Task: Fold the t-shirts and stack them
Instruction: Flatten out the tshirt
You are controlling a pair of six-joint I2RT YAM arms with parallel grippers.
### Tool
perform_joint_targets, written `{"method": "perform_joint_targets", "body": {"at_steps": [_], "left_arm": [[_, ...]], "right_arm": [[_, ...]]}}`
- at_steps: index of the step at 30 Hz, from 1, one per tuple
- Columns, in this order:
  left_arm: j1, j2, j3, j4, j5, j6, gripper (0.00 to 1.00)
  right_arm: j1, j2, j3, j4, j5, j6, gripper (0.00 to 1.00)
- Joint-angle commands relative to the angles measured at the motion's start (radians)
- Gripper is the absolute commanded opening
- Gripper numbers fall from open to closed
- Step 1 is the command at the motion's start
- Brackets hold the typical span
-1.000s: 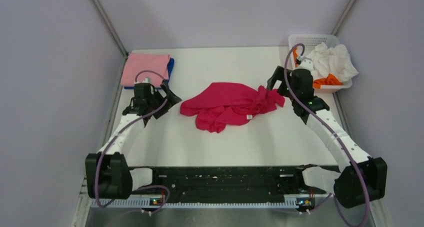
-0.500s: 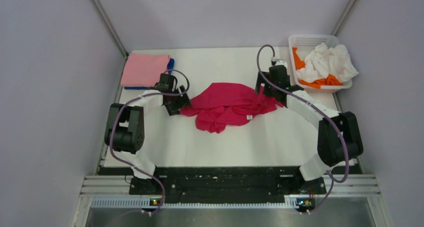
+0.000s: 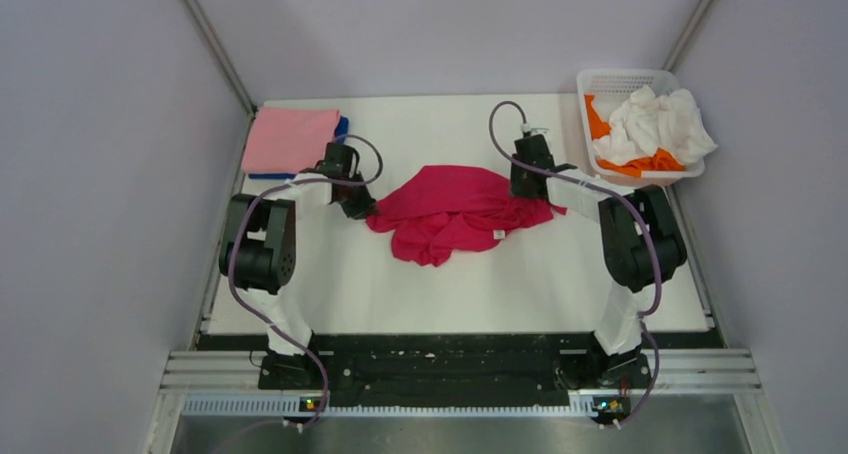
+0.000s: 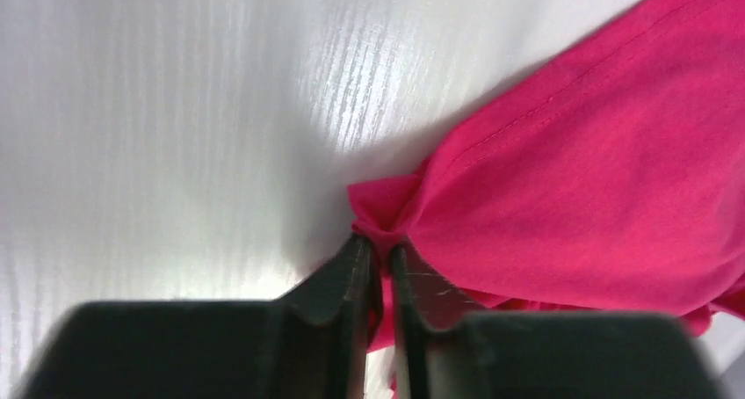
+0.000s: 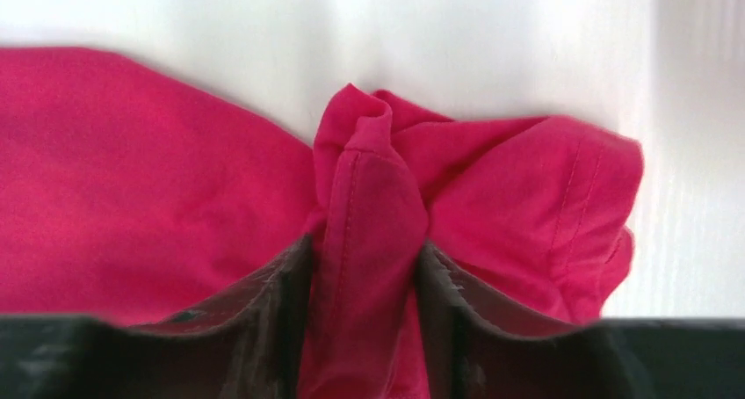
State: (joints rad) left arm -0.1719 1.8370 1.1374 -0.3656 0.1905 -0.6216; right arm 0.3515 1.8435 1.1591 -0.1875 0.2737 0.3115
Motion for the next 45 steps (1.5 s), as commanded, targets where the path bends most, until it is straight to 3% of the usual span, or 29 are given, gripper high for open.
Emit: {"method": "perform_joint_targets", "body": {"at_steps": [1, 4, 5, 14, 21, 29, 36, 39, 45], "left_arm": [[-0.032, 0.009, -0.001, 0.036, 0.020, 0.003, 0.02], [-0.038, -0.041, -0.009, 0.039, 0.004, 0.004, 0.00], [-0.038, -0.073, -0.018, 0.045, -0.011, 0.004, 0.00], [-0.038, -0.561, -0.083, 0.056, -0.222, 0.022, 0.00], [-0.037, -1.005, -0.074, 0.041, -0.436, 0.052, 0.00], [-0.038, -1.267, 0.080, -0.091, -0.562, 0.073, 0.00], [-0.039, -1.335, 0.094, -0.131, -0.611, 0.068, 0.00], [-0.038, -1.291, 0.060, -0.135, -0.595, 0.044, 0.00], [-0.037, -1.133, -0.100, -0.107, -0.583, -0.041, 0.00]], "right_arm": [[0.008, -0.047, -0.003, 0.077, 0.035, 0.022, 0.30], [0.009, -0.113, -0.027, 0.089, 0.051, 0.026, 0.03], [0.008, -0.138, -0.031, 0.087, 0.056, 0.023, 0.00], [0.008, -0.525, -0.084, 0.045, 0.085, -0.004, 0.00], [0.006, -0.891, -0.009, -0.052, 0.027, -0.012, 0.00], [0.008, -1.115, 0.183, -0.149, -0.127, -0.025, 0.00], [0.007, -1.126, 0.305, -0.200, -0.125, -0.073, 0.00], [0.007, -1.087, 0.289, -0.199, -0.091, -0.085, 0.00], [0.007, -0.906, 0.166, -0.087, 0.116, -0.174, 0.00]]}}
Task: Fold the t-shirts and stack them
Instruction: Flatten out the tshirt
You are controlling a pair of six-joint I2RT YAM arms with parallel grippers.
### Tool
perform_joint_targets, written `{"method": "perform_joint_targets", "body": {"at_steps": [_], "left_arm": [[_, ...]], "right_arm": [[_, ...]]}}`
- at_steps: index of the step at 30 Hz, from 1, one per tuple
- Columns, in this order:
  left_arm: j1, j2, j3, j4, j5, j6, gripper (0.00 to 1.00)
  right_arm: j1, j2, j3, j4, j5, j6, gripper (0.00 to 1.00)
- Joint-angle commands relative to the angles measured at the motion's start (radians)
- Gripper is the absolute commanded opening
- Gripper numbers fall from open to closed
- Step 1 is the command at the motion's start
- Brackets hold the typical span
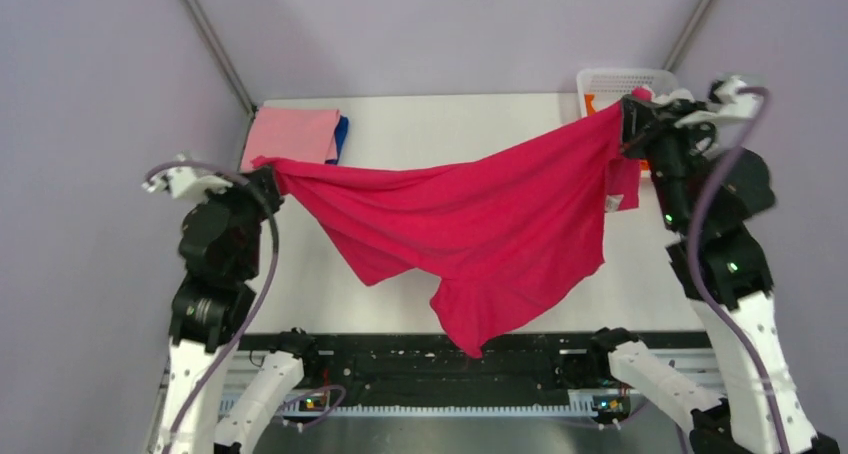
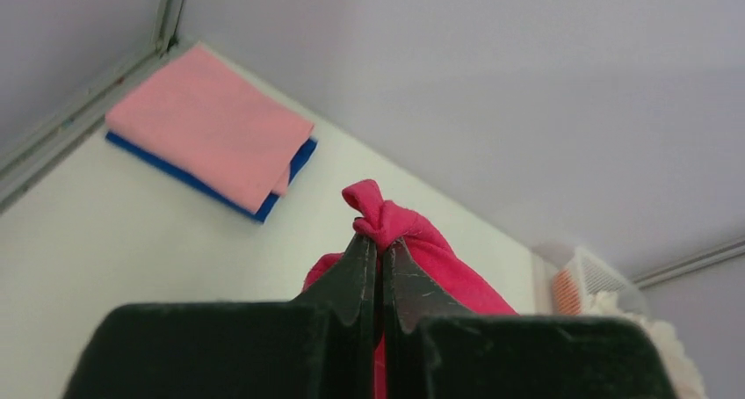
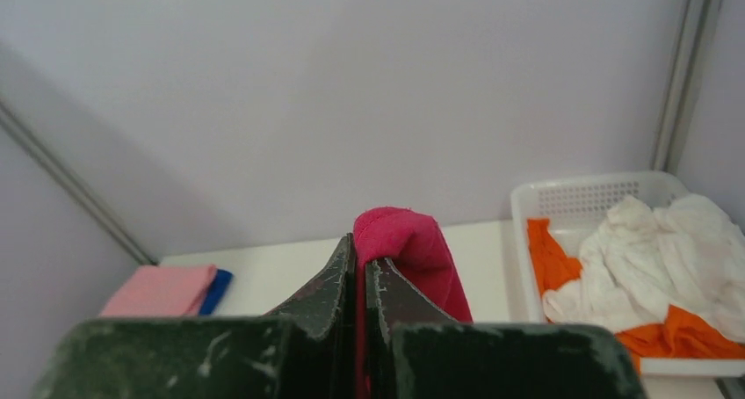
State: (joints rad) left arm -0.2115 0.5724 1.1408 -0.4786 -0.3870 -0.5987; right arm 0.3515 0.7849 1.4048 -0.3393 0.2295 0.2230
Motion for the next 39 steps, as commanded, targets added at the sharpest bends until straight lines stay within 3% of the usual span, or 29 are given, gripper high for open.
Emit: {"method": "perform_joint_targets", "body": {"at_steps": [1, 3, 4, 6, 8, 9, 10, 11, 13, 15, 17, 23, 30, 34, 39], "left_arm": [[0.004, 0.168, -0.137, 0.009, -0.017, -0.077, 0.00], [0.019, 0.260, -0.215, 0.012, -0.046, -0.102, 0.01], [0.036, 0.315, -0.242, 0.014, -0.049, -0.107, 0.07], [0.089, 0.437, -0.274, 0.039, -0.030, -0.110, 0.37], [0.142, 0.571, -0.259, 0.077, 0.046, -0.085, 0.80], [0.159, 0.643, -0.227, 0.069, 0.084, -0.082, 0.96], [0.166, 0.710, -0.181, 0.053, 0.105, -0.072, 0.98], [0.168, 0.767, -0.129, 0.018, 0.099, -0.075, 0.99], [0.168, 0.846, -0.036, -0.054, 0.088, -0.071, 0.99], [0.169, 0.879, 0.002, -0.079, 0.090, -0.070, 0.99], [0.169, 0.867, -0.016, -0.061, 0.117, -0.065, 0.99], [0.167, 0.788, -0.133, -0.051, 0.209, -0.087, 0.99], [0.159, 0.662, -0.317, -0.054, 0.276, -0.137, 0.99], [0.159, 0.673, -0.349, -0.070, 0.290, -0.143, 0.97], [0.159, 0.748, -0.339, -0.030, 0.277, -0.152, 0.88]], "right_arm": [[0.004, 0.200, -0.099, 0.094, 0.192, -0.103, 0.00], [-0.024, 0.312, -0.125, 0.150, 0.197, -0.123, 0.00], [-0.043, 0.373, -0.134, 0.183, 0.184, -0.124, 0.00], [-0.091, 0.534, -0.132, 0.255, 0.155, -0.130, 0.00], [-0.123, 0.721, -0.077, 0.319, 0.150, -0.165, 0.00], [-0.130, 0.818, -0.015, 0.323, 0.163, -0.194, 0.01], [-0.131, 0.910, 0.056, 0.308, 0.186, -0.213, 0.11], [-0.131, 0.993, 0.142, 0.281, 0.189, -0.256, 0.26], [-0.132, 1.111, 0.287, 0.225, 0.218, -0.261, 0.44], [-0.131, 1.172, 0.383, 0.176, 0.225, -0.247, 0.81], [-0.130, 1.175, 0.394, 0.158, 0.206, -0.230, 0.97], [-0.103, 0.968, 0.157, 0.143, 0.143, -0.100, 0.99], [0.012, 0.584, -0.304, 0.033, 0.071, 0.205, 0.99], [0.036, 0.395, -0.526, 0.044, -0.026, 0.351, 0.99], [0.041, 0.244, -0.645, -0.003, -0.060, 0.372, 0.99]]}}
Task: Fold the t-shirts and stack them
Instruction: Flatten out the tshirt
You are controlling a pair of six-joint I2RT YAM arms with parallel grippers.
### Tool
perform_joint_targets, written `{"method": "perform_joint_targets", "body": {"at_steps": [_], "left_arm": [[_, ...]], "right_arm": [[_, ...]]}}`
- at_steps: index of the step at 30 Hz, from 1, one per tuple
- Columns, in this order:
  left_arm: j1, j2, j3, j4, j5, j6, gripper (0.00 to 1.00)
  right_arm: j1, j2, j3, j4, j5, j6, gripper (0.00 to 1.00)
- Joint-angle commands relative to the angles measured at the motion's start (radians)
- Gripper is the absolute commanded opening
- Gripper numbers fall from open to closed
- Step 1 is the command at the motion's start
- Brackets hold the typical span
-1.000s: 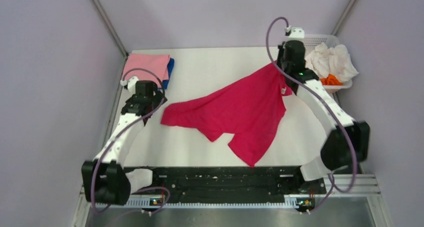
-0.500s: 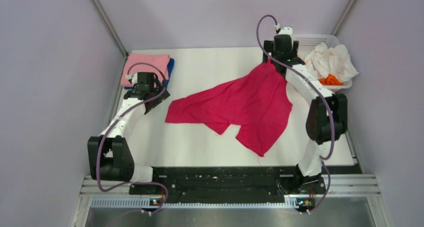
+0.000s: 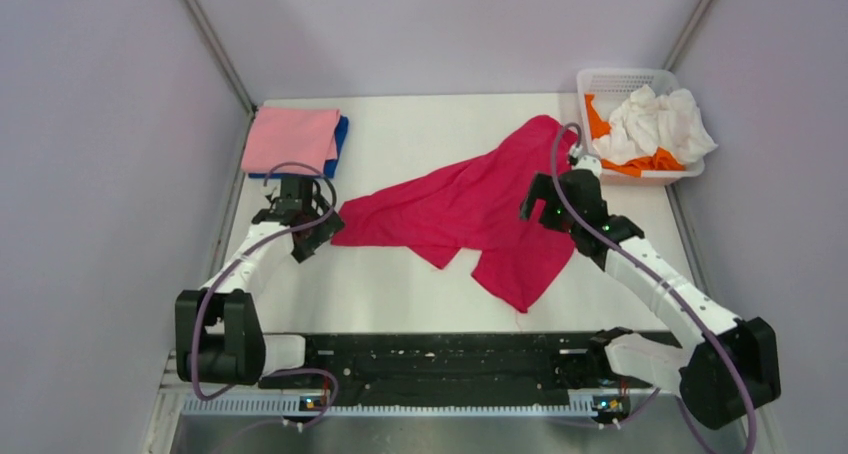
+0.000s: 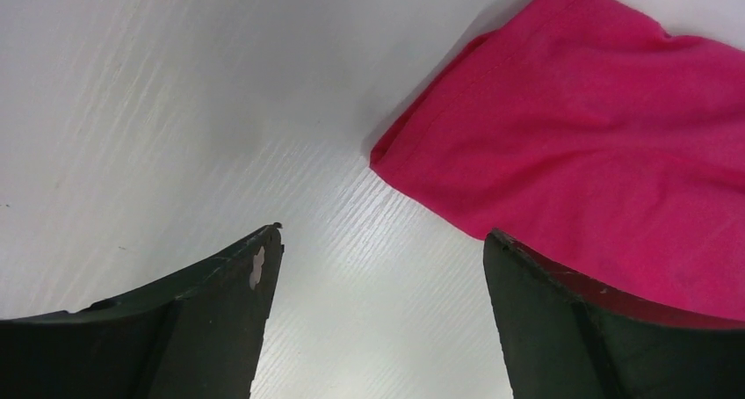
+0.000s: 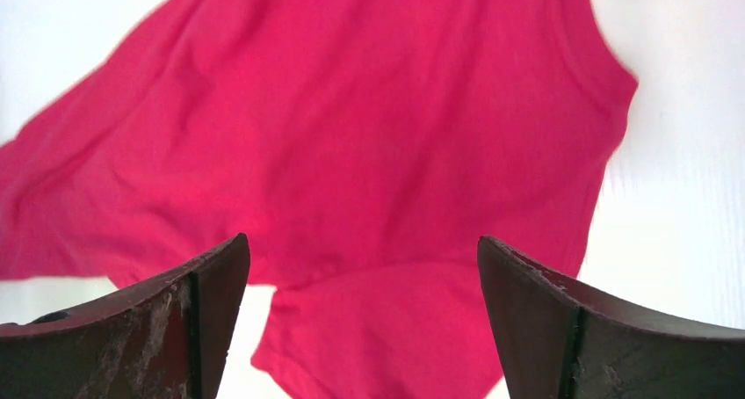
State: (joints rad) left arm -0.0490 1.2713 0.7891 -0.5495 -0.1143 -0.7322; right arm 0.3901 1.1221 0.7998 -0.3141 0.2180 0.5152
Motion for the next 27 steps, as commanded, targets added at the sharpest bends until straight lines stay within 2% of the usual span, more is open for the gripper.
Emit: {"method": "perform_joint_targets", "body": {"at_steps": [1, 10, 23, 27], "left_arm": [[-0.003, 0.074, 0.022, 0.038, -0.002, -0.023, 0.84], [-0.003, 0.217, 0.073, 0.054, 0.002, -0.034, 0.68], [-0.003, 0.334, 0.141, 0.037, -0.016, -0.032, 0.65], [-0.004, 0.360, 0.174, 0.024, -0.009, -0.030, 0.54]], "right_arm": [[0.004, -0.106, -0.049, -0.048, -0.044, 0.076, 0.99], [0.003, -0.186, -0.106, -0.158, 0.012, 0.067, 0.99], [0.003, -0.180, -0.142, -0.180, 0.023, 0.057, 0.99], [0.003, -0.177, -0.144, -0.179, 0.027, 0.044, 0.99]]}}
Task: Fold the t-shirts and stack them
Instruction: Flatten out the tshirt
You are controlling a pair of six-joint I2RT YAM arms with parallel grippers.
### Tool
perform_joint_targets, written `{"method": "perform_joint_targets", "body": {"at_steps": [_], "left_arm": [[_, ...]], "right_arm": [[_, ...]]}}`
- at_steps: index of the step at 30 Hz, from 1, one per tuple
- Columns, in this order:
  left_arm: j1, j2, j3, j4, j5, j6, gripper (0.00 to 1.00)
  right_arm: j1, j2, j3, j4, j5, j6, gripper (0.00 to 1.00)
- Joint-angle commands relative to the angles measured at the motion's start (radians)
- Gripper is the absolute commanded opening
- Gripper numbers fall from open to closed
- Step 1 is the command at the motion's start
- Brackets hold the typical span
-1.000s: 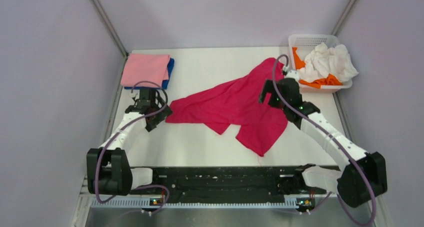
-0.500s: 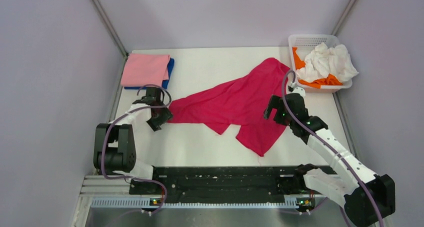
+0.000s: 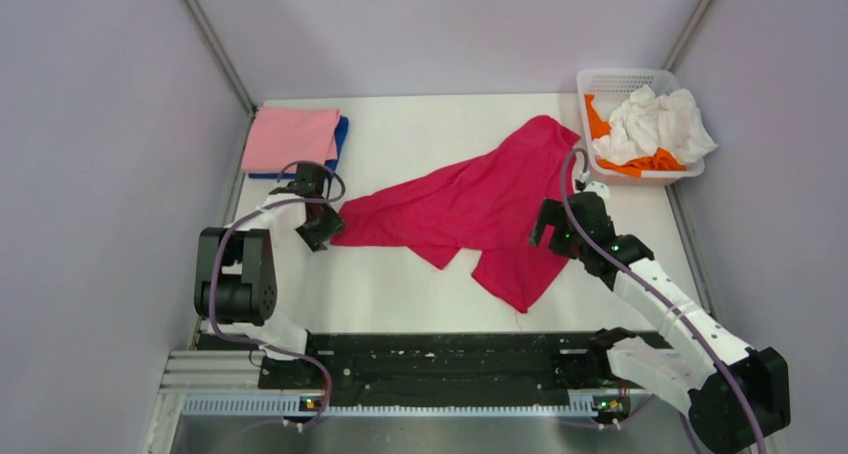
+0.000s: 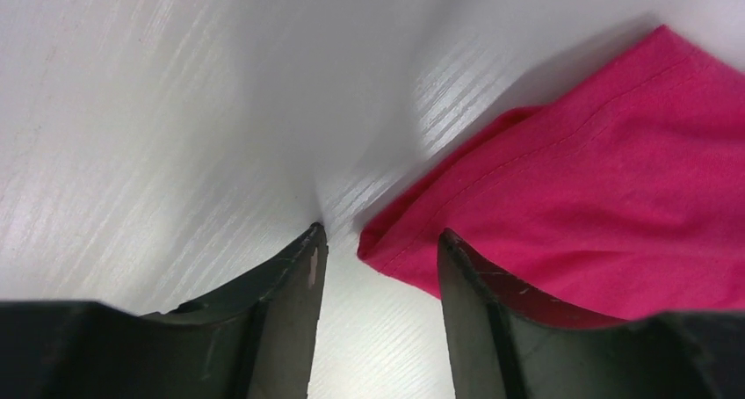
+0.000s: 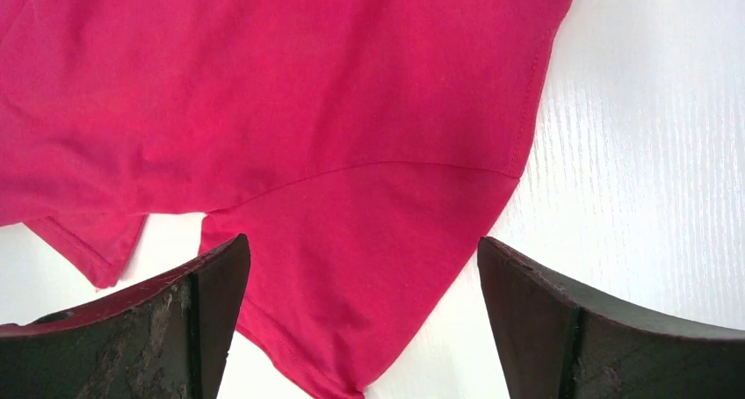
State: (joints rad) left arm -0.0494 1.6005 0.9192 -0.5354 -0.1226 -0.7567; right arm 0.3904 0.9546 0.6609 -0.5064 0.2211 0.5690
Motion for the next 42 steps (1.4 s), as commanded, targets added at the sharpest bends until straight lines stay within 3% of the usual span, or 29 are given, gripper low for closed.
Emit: {"method": "perform_joint_targets", "body": {"at_steps": [1, 21, 24, 26, 27, 30, 35, 42], "left_arm": [[-0.007, 0.031, 0.049, 0.003, -0.007, -0.003, 0.52], [-0.055, 0.146, 0.128, -0.053, -0.067, 0.043, 0.36], [-0.055, 0.149, 0.129, -0.051, -0.064, 0.045, 0.29], [-0.055, 0.148, 0.130, -0.051, -0.065, 0.045, 0.15], [-0.056, 0.147, 0.131, -0.051, -0.062, 0.047, 0.03], [-0.059, 0.132, 0.128, -0.045, -0.048, 0.054, 0.00], [-0.065, 0.064, 0.082, -0.020, -0.043, 0.051, 0.00], [-0.065, -0.020, 0.029, -0.008, -0.033, 0.045, 0.00]], "right_arm": [[0.003, -0.010, -0.006, 0.013, 0.026, -0.012, 0.99], [0.002, -0.007, -0.020, 0.010, 0.016, -0.034, 0.99], [0.003, -0.003, -0.018, 0.006, 0.013, -0.037, 0.99], [0.003, -0.001, -0.017, 0.002, 0.010, -0.037, 0.99], [0.003, 0.000, -0.015, -0.001, 0.009, -0.038, 0.99], [0.015, 0.005, -0.008, -0.019, 0.008, -0.037, 0.99], [0.157, 0.062, 0.044, -0.095, 0.058, -0.006, 0.98], [0.447, 0.194, 0.048, -0.204, 0.093, 0.227, 0.94]]}}
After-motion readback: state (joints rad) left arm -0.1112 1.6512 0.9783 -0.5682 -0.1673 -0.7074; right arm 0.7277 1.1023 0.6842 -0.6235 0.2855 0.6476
